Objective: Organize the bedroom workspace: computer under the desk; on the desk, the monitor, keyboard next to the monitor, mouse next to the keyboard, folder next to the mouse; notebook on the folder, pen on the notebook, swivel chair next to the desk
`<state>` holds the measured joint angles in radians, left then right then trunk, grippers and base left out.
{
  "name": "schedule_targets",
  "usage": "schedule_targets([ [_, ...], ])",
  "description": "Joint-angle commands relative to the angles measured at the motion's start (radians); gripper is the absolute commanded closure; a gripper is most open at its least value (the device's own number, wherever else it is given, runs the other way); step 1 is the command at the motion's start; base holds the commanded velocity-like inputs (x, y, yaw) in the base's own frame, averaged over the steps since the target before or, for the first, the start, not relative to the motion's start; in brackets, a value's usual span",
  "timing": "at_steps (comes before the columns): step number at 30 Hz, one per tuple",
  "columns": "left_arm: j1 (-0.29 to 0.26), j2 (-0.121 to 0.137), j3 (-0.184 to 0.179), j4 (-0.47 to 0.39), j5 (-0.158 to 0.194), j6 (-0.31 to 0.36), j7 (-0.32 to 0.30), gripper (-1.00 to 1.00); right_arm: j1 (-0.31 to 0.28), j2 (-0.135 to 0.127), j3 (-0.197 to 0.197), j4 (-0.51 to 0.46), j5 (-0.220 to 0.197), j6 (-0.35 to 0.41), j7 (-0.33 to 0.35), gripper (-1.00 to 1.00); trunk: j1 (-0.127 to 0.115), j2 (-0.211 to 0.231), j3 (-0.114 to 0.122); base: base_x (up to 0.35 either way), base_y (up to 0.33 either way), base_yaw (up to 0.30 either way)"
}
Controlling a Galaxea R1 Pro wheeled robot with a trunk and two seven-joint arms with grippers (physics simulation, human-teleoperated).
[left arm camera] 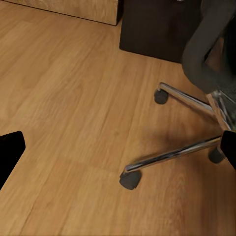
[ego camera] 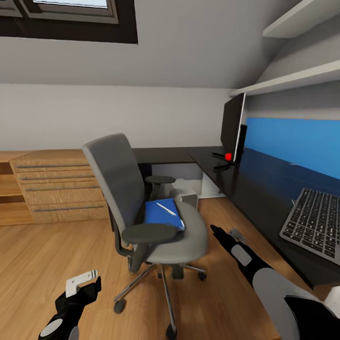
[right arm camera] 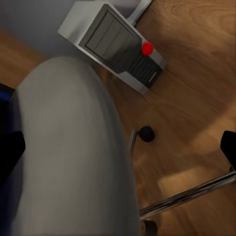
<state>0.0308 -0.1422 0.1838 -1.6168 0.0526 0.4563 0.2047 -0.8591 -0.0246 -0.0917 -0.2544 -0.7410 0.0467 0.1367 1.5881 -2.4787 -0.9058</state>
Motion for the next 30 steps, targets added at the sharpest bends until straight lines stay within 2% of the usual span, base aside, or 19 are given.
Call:
schedule_targets([
  [1, 0.0, 0.0, 0.001, -0.002, 0.006, 0.005, 0.004, -1.0, -0.001, 0.001, -0.008, 0.0, -0.004, 0.005, 0.005, -1.0, 0.0, 0.0, -0.001, 0.29, 0.0, 0.0],
  [8, 0.0, 0.0, 0.039, -0.002, 0.007, 0.007, 0.004, -1.0, 0.0, 0.006, -0.007, 0.0, -0.005, 0.004, 0.004, -1.0, 0.0, 0.0, -0.001, 0.23, 0.0, 0.0],
  [18, 0.0, -0.001, 0.045, -0.002, 0.007, 0.006, 0.006, -1.0, 0.0, 0.005, -0.008, 0.001, -0.006, 0.008, 0.003, -1.0, 0.0, 0.0, -0.001, 0.069, 0.0, 0.0],
  [21, 0.0, -0.002, 0.045, -0.002, 0.007, 0.005, 0.007, -1.0, 0.0, 0.006, -0.008, 0.006, -0.006, 0.008, 0.004, -1.0, 0.012, -0.021, -0.01, 0.006, 0.0, 0.0],
  [30, 0.0, -0.003, 0.045, -0.002, 0.007, 0.004, 0.008, -1.0, 0.0, 0.006, -0.008, 0.012, -0.006, 0.009, 0.004, -1.0, 0.016, -0.023, -0.045, 0.001, 0.0, 0.0],
])
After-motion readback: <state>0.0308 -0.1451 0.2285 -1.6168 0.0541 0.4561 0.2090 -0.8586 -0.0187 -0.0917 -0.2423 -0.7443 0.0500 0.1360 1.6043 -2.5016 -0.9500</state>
